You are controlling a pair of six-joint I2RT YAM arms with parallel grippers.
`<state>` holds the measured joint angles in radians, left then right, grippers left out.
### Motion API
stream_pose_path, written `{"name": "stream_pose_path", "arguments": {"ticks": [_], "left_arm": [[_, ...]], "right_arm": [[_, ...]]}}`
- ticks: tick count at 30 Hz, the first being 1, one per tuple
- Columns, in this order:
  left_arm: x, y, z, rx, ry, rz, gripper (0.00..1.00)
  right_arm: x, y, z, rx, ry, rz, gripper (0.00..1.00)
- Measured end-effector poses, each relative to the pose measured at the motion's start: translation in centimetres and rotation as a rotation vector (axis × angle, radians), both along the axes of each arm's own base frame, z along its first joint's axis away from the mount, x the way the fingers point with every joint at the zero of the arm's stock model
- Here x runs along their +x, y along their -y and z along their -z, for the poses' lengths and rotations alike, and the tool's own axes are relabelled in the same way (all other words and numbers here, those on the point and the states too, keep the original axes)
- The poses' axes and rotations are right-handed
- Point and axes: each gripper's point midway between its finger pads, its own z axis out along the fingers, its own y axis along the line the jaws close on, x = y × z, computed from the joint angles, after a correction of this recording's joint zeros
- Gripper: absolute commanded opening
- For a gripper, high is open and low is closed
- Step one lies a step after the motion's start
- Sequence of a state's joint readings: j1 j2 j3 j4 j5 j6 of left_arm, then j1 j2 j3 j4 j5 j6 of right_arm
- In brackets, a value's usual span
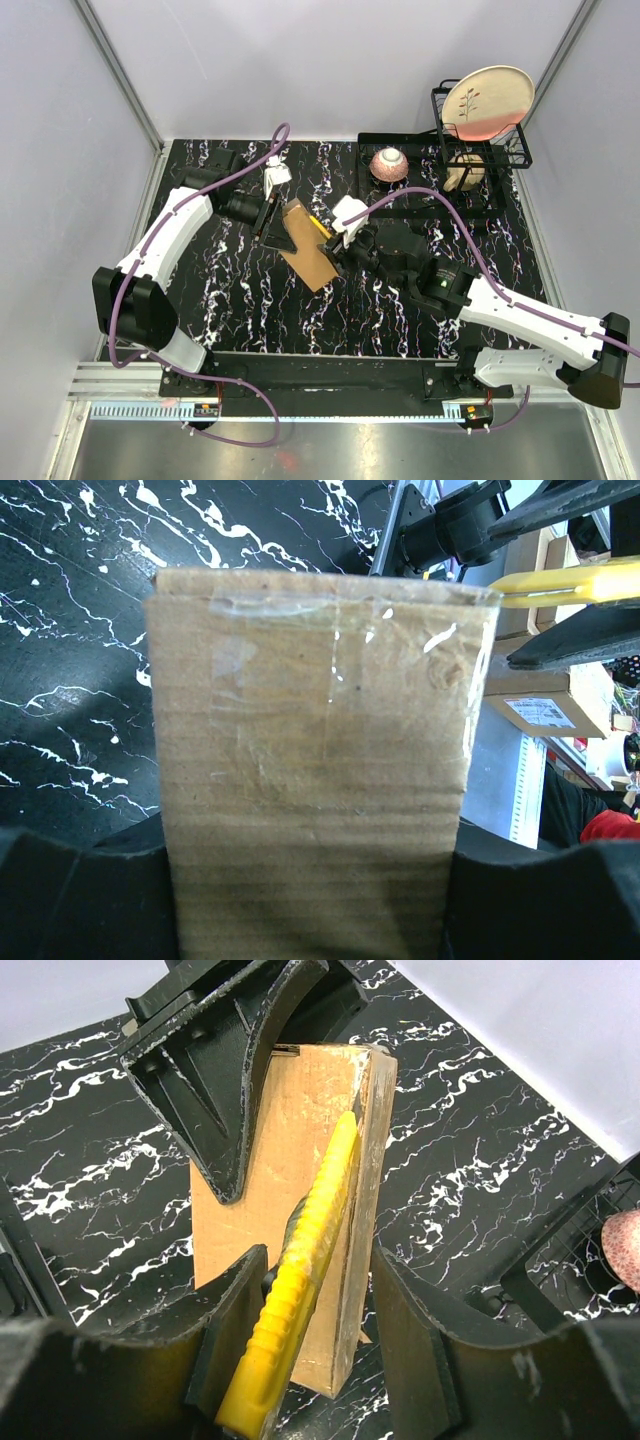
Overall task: Unpack the express box
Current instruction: Cut the express box.
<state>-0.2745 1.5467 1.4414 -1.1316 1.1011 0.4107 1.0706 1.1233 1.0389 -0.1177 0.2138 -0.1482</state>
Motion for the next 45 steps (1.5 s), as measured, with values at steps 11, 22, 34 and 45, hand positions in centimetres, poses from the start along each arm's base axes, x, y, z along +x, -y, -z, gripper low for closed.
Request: {"name": "stream_pose_path", "arguments": {"ticks": [11,22,34,45], "left_arm": [[0.6,0.2,-0.6,-0.003,0.021,0.000,0.10],[1.9,-0.1,-0.1,0.056,0.083,-0.028,0.10],[2.5,-0.5,0.5,0.101,0.107,-0.048,0.11],[3.6,-1.6,6.0,0.342,0.188,-0.082,0.10]], "right_arm": [[-0.4,0.1,1.7,0.016,-0.081,0.020,0.00],[-1.5,1.6,5.2,-0.075,-0.211,0.052,0.00],[-2.6,3.3,7.4,-0.169,-0.294,0.074,0.00],[-3.8,2.9,5.9,-0.135,-0.319,0.015,0.00]]}}
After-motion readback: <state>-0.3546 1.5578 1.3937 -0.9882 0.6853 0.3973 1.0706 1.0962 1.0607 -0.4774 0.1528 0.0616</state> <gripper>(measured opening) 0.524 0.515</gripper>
